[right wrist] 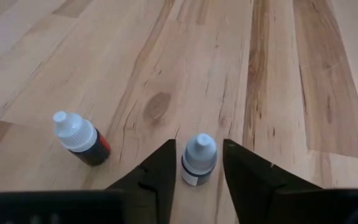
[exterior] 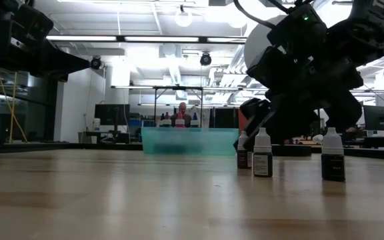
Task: Pick & Place food coloring
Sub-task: Put the small black food coloring bottle into the bin
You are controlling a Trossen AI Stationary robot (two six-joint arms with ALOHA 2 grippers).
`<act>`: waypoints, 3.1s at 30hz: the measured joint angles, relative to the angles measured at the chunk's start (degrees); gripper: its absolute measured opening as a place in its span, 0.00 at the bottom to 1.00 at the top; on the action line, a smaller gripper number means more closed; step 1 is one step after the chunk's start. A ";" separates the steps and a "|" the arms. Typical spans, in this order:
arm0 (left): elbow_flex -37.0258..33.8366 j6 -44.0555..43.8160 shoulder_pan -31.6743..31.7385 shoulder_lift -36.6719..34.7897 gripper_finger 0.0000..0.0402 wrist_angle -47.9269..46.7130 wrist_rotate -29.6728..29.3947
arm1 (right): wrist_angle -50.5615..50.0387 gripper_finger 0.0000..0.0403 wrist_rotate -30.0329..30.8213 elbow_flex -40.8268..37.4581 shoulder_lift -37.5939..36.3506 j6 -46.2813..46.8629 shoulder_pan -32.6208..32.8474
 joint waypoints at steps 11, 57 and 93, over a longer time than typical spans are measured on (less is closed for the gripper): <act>0.00 0.00 0.00 0.00 0.00 0.00 -0.02 | 0.02 0.19 0.07 0.00 0.00 0.00 0.00; 0.00 0.00 0.00 0.02 0.00 0.00 -0.04 | -45.15 0.17 10.83 18.69 -18.36 7.56 -13.16; 0.00 0.00 0.02 0.00 0.00 0.00 0.00 | -65.45 0.17 10.94 60.26 19.08 24.06 -31.82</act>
